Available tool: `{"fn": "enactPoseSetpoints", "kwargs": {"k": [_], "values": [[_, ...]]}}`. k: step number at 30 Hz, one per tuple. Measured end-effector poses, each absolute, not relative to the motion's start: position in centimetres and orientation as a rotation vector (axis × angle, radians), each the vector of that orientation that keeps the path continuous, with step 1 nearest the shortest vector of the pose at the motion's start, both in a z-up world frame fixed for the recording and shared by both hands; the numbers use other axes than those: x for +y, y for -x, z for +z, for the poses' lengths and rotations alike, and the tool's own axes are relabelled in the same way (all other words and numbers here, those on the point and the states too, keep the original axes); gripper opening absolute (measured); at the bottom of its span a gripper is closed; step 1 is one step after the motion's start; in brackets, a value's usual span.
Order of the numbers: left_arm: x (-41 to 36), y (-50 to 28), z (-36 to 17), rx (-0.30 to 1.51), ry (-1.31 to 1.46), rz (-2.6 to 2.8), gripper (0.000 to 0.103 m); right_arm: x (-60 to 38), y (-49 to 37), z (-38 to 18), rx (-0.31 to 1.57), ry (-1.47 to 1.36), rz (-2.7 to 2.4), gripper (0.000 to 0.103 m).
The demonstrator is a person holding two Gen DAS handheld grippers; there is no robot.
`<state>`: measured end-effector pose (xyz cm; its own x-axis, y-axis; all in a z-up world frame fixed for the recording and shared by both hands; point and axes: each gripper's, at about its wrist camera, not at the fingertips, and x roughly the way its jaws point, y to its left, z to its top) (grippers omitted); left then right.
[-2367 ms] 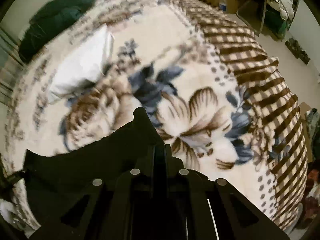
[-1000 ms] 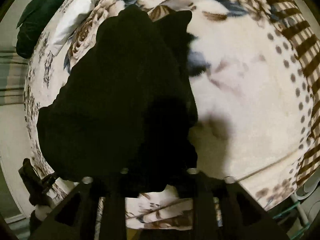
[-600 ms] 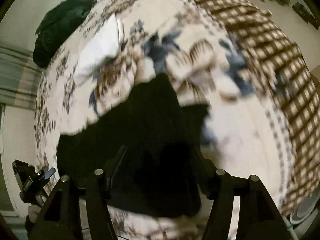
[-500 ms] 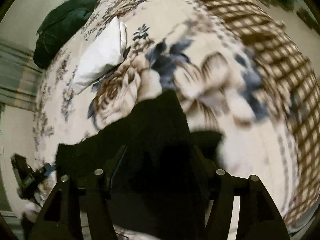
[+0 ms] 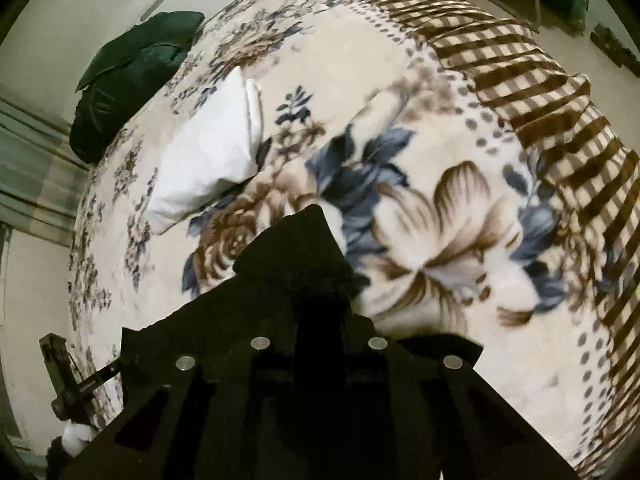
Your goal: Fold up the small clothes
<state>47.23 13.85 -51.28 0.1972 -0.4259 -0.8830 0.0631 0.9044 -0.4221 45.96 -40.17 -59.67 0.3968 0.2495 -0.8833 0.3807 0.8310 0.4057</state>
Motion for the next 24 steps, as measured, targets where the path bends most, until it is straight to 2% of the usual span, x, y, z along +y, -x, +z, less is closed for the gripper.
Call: {"fn": "enactPoseSetpoints", "kwargs": {"k": [3,6,7,8,9,10,11,13,17,24], "values": [[14.6,-47.3,-51.9,1.357,0.388,-0.35,0.019,-39.6,-47.2,-62.6,1.282,-0.58,-0.124,0.016],[15.5,-47.0,-51.3,1.375,0.512,-0.366,0.026,-39.8,-47.6,-63.8,1.343,-0.586,-0.114,0.027],[16.3,-46.5,-50.4,1.367,0.546,-0.348,0.034,-40.1,-47.4,-63.5,1.345,-0.614,-0.109,0.044],[16.8,-46.0,-49.6,1.36,0.565,-0.327,0.039,-40.5,-47.2,-63.2,1.348,-0.634,-0.11,0.054],[17.3,-45.4,-48.7,1.349,0.594,-0.326,0.057,-40.9,-46.5,-62.3,1.336,-0.658,-0.105,0.058],[17.7,-44.7,-47.9,1.336,0.621,-0.327,0.072,-41.3,-45.7,-61.5,1.314,-0.677,-0.094,0.072],[18.2,-43.5,-46.6,1.306,0.643,-0.323,0.074,-41.7,-44.2,-60.2,1.288,-0.692,-0.092,0.086],[18.6,-41.2,-44.9,1.26,0.657,-0.303,0.078,-42.1,-41.8,-58.7,1.261,-0.714,-0.089,0.095],[17.8,-35.4,-44.7,1.237,0.788,-0.274,0.082,-42.2,-35.7,-58.7,1.287,-0.814,-0.097,0.102],[13.3,-28.2,-51.4,1.282,1.057,-0.168,0.083,-39.2,-26.8,-66.7,1.29,-1.229,-0.062,0.102]]}}
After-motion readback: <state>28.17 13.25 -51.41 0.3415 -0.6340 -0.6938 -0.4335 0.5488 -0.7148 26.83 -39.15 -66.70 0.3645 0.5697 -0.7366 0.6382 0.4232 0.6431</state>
